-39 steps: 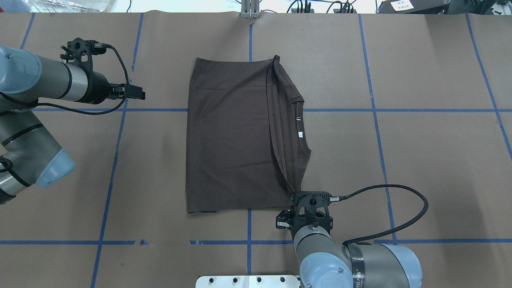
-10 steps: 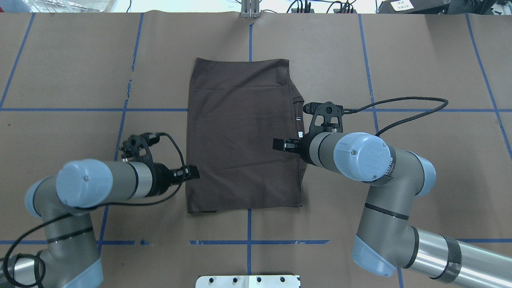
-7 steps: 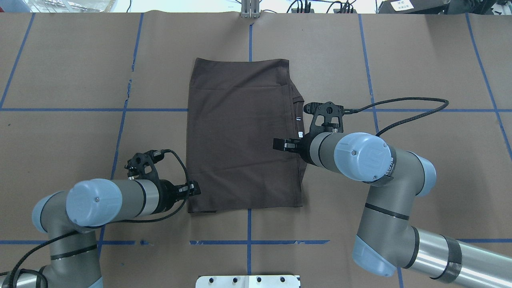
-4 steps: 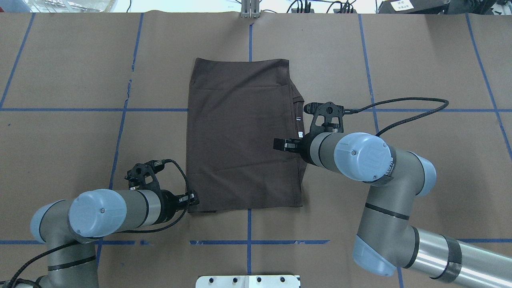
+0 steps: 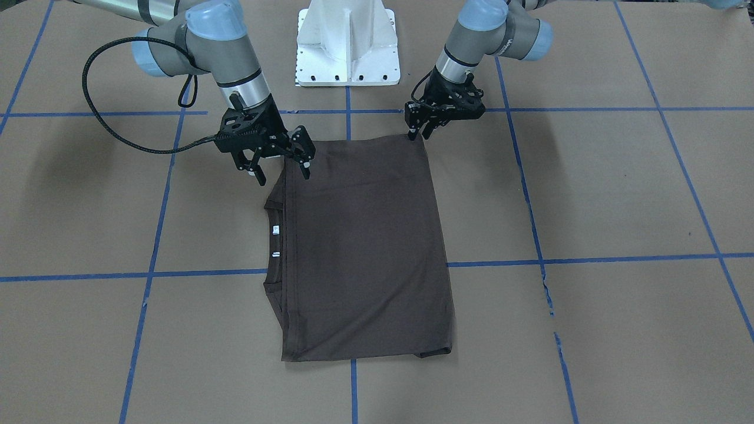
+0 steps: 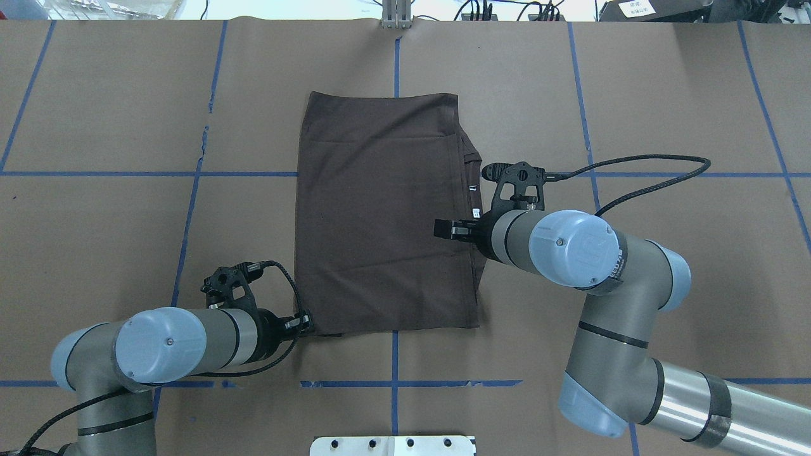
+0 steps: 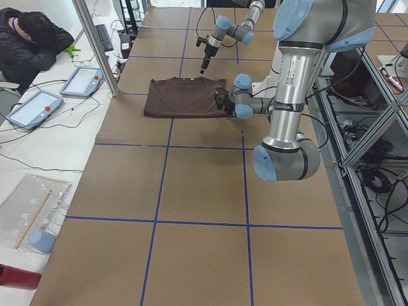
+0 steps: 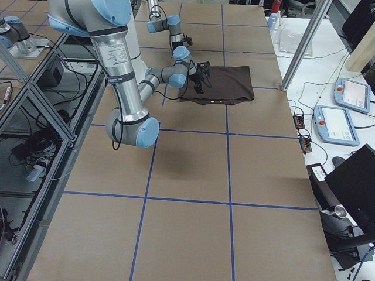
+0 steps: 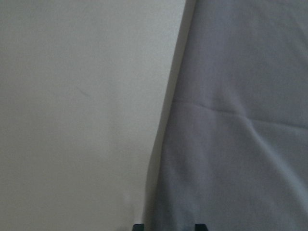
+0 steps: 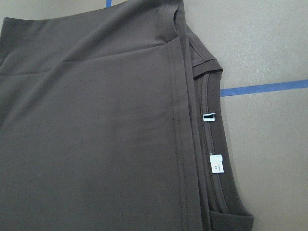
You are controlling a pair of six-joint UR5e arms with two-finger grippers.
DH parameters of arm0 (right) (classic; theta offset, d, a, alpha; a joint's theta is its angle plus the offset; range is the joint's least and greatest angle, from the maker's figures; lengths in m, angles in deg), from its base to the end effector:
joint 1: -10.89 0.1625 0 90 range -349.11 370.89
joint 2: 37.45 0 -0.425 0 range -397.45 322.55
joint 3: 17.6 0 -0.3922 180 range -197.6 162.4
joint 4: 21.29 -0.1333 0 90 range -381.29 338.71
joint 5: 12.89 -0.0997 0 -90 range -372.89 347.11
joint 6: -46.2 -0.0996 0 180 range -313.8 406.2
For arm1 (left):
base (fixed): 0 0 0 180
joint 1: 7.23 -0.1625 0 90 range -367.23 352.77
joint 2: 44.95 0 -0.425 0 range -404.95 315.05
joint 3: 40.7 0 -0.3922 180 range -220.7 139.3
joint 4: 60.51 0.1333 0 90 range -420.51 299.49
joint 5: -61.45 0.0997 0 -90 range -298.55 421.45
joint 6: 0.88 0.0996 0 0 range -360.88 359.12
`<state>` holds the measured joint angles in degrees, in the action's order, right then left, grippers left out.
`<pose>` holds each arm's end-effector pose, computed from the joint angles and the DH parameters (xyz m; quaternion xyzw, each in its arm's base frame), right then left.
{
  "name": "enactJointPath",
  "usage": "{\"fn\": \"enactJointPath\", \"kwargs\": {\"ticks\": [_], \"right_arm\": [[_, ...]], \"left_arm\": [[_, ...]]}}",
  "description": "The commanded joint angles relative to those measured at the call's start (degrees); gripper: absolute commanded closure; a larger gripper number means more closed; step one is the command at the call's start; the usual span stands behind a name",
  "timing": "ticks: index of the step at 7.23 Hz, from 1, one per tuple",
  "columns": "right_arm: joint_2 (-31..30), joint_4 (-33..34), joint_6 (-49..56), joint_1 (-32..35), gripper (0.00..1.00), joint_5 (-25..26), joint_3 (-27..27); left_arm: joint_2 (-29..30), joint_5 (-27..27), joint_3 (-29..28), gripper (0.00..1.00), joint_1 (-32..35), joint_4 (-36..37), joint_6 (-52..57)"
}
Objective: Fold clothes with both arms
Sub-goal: 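Lower the left gripper to the near hem corner while the right gripper holds the side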
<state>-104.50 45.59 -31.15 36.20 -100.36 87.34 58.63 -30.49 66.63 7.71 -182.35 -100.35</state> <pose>-0.4931 -0.3855 0.2740 0.1830 -0.4737 0.1061 0.8549 0.5177 -0.2726 0.3311 0.0104 0.5207 -0.1719 0.8362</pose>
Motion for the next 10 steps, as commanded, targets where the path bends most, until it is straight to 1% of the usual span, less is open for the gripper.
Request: {"fn": "enactJointPath", "kwargs": {"ticks": [1,3,4,5,6,7,8,9,10], "right_arm": [[0.00,0.00,0.00,0.00,0.00,0.02,-0.09],[-0.18,0.00,0.00,0.00,0.00,0.11,-0.09],[-0.18,0.09,0.00,0.00,0.00,0.11,-0.09],[-0.18,0.09,0.00,0.00,0.00,0.11,-0.09],[-0.18,0.09,0.00,0.00,0.00,0.11,-0.09],[-0.18,0.09,0.00,0.00,0.00,0.11,-0.09],[-0.27,0.09,0.00,-0.09,0.00,0.11,-0.09],[-0.27,0.18,0.00,-0.26,0.00,0.46,-0.27],[0.08,3.74,-4.87,-0.70,0.04,1.16,0.43]], "left_arm": [[0.04,0.09,-0.09,0.53,-0.44,0.02,-0.19],[0.04,0.27,-0.18,0.54,-0.53,0.02,-0.28],[0.12,1.66,-0.18,0.54,-0.88,0.02,-0.37],[0.47,2.02,-0.18,0.57,-0.97,0.02,-0.37],[0.56,2.20,-0.18,0.67,-0.97,-0.07,-1.07],[0.48,2.20,-0.18,0.87,-1.06,-0.16,-3.60],[0.48,2.20,-0.10,1.00,-1.06,-0.16,-3.36],[0.48,2.29,-0.09,1.00,-1.06,-0.16,-3.27],[0.48,2.29,0.43,1.00,-1.06,-0.07,-3.18]]}}
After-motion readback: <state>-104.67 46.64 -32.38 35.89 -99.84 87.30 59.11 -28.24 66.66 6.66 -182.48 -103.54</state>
